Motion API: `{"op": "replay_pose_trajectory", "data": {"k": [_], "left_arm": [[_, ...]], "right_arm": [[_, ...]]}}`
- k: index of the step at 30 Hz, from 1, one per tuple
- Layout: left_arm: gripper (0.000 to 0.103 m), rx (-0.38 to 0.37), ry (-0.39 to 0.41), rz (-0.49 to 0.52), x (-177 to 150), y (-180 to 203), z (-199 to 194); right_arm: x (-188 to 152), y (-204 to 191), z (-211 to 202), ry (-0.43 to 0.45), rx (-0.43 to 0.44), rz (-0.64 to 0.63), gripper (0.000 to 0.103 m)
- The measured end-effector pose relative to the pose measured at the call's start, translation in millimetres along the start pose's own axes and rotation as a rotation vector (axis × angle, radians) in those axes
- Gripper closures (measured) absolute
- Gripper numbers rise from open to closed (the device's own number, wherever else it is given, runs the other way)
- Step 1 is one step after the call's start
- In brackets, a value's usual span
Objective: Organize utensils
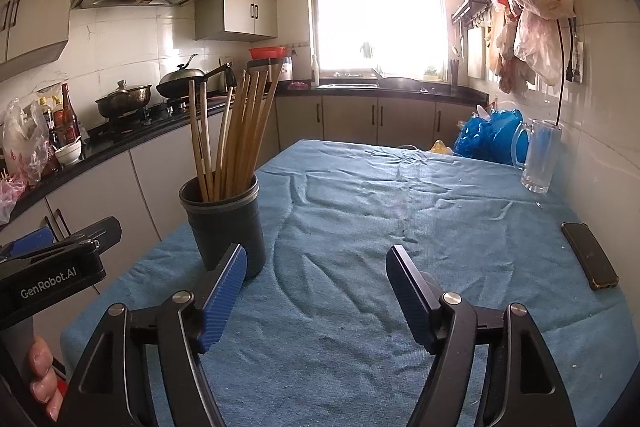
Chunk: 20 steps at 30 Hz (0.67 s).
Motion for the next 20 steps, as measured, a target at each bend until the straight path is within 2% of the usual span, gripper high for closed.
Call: {"op": "replay_pose_trajectory", "data": {"k": [20], "left_arm": [[0.000, 0.013, -0.003, 0.004, 2.7, 8.1, -8.1]], "right_arm": [[-0.5, 2.7, -7.1, 0.016, 0.023, 0.009, 0.022]]}}
Point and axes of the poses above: each gripper's, at about its wrist camera, not at the fingertips, and z roughly the way its jaws point, y to its right, x to its top, the point moved 1 cm from there along z, roughly the way its jaws point, and after that the axes turned 15 degrees about -x, right-handed, at the moved point
